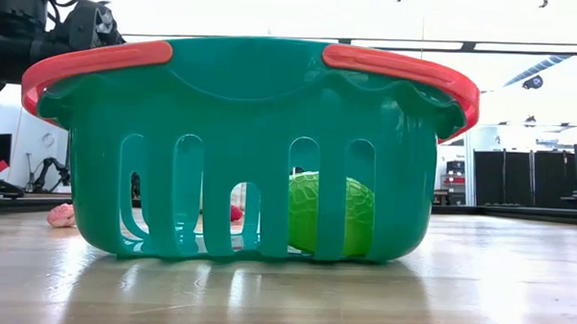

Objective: Pick and placing Produce into tupperware
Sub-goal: Put the large pink peach into the blue bin

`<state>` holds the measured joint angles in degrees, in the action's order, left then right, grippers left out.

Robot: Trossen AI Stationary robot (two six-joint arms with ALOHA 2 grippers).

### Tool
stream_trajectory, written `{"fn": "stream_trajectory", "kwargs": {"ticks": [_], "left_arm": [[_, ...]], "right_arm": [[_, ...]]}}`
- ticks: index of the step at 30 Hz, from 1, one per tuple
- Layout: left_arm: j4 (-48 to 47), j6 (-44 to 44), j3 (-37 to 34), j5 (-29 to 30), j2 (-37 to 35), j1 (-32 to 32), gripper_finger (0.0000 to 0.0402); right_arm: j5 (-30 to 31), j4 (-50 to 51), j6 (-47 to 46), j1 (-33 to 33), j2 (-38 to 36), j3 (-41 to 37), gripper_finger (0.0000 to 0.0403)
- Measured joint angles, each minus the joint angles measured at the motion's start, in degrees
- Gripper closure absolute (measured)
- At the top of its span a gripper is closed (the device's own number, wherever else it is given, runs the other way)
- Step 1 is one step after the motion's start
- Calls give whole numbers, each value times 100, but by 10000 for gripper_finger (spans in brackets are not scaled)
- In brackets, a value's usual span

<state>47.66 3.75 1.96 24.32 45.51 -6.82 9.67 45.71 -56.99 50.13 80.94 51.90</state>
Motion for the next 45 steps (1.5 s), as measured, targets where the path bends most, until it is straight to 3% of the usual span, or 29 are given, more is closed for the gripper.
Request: {"fn": "stream_trajectory", "kwargs": {"ticks": [25, 45], "left_arm": [[-9, 11, 4, 2, 16, 1, 228], [-11, 16, 2, 4, 21, 0, 228]], "right_arm": [[42, -283, -149, 215, 1073, -183, 24], [85, -421, -304, 249, 1408, -205, 24]]}}
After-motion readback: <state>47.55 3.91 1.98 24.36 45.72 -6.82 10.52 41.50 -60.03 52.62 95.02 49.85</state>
